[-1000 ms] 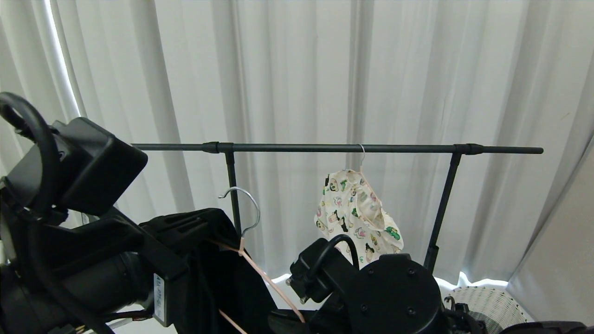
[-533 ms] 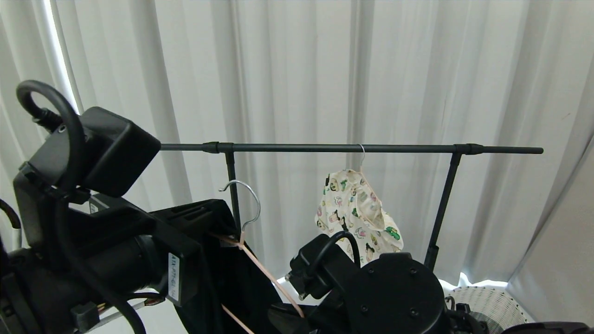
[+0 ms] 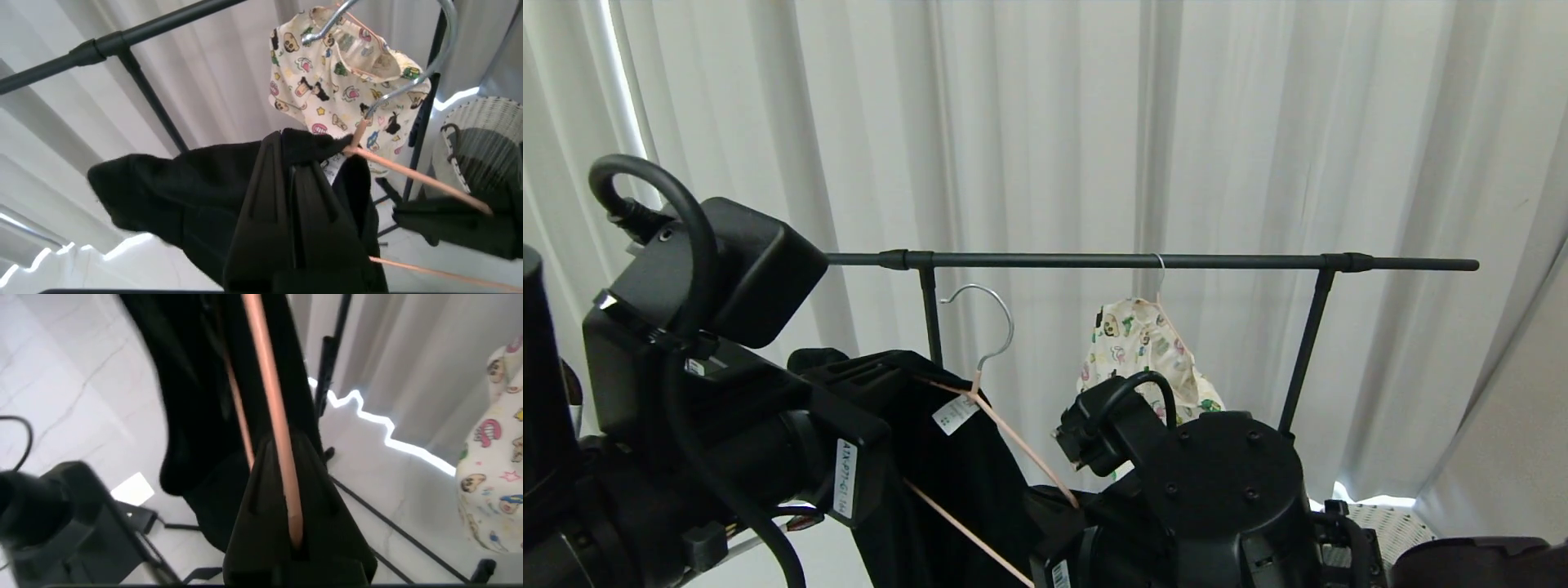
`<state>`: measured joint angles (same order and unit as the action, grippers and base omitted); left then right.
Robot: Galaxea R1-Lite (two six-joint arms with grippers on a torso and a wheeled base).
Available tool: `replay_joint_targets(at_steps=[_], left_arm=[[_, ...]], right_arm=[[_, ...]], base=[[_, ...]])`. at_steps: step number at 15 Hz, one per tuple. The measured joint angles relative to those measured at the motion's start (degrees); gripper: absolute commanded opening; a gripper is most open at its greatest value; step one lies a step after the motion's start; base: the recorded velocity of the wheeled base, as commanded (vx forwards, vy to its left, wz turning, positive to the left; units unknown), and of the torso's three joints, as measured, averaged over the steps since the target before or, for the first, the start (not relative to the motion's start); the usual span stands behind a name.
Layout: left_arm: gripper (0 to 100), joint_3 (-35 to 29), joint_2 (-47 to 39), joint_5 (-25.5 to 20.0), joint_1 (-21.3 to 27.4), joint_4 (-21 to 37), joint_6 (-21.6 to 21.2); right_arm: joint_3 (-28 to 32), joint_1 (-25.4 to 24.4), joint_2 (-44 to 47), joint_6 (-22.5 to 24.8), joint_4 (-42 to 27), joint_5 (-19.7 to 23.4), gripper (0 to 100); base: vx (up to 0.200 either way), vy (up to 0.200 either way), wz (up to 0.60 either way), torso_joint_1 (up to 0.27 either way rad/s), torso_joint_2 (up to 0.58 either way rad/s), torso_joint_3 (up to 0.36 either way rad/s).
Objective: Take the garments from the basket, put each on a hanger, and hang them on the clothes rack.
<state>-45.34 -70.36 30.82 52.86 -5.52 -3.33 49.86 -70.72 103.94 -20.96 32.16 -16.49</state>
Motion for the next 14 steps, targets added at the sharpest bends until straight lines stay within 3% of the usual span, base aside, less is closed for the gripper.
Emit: replay_joint_targets(at_steps=[2, 3, 9, 14], left_arm=[[0, 0.0, 0.1, 0.0, 0.6, 0.0, 0.2], [100, 0.0, 0.1, -0.1, 1.1, 0.0, 0.3], [100, 0.7, 0.8, -0.1, 1.6, 0.0, 0.3], [100, 4.5, 4.1, -0.1, 1.5, 0.0, -0.4]], right_arm=[[0.1, 0.4, 0.0, 0.0, 0.0, -0.1, 0], [0.1, 0.5, 0.0, 0.1, 0.2, -0.1, 0], [0.0, 3.6, -0.5, 2.0, 1.6, -4.0, 0], [-0.7, 8.2, -2.0, 7.6, 5.5, -4.8, 0]], base=[[0.0, 0.0, 0.0, 0.0, 0.0, 0.0], [0.0, 0.0, 0.0, 0.0, 0.0, 0.0], [0.0, 0.0, 0.0, 0.0, 0.0, 0.0], [0.0, 0.0, 0.0, 0.0, 0.0, 0.0]])
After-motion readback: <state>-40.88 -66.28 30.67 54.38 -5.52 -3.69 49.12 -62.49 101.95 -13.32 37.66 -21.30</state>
